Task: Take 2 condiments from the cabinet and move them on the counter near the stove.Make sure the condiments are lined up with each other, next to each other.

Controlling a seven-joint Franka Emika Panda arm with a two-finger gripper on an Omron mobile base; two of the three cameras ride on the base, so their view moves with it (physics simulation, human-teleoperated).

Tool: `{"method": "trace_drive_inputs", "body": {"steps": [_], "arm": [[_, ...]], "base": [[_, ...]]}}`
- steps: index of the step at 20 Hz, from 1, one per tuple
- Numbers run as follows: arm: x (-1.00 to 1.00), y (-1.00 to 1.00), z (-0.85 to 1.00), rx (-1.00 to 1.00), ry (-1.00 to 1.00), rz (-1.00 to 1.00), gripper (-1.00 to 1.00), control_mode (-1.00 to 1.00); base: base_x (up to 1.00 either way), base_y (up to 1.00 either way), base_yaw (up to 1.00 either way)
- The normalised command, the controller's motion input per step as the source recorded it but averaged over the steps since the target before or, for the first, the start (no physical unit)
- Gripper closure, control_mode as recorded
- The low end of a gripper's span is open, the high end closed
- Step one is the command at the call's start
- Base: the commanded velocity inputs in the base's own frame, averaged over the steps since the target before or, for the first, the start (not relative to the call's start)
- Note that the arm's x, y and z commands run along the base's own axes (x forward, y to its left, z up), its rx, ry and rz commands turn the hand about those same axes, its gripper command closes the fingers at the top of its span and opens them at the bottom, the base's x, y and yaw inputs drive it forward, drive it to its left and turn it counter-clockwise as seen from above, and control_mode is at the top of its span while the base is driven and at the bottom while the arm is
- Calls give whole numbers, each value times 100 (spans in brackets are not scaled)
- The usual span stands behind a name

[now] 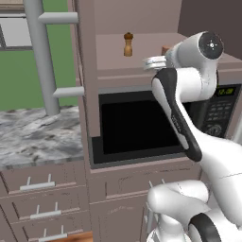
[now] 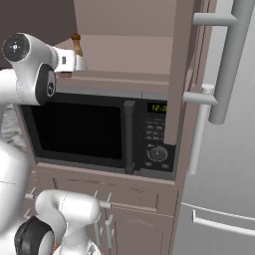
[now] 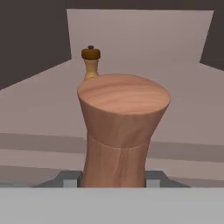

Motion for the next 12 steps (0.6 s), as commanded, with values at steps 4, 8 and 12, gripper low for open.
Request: {"method": "trace_drive_inputs", "body": {"steps": [4,8,12], "arm": [[-100,-42,0,0,10,0,100,-100],[-99,-18,-9,-3,13,-2,100,-100],[-78,-10,-25,-1,14,-2,100,-100]], "base": [[0,0,0],[0,0,0],[0,0,0]]}}
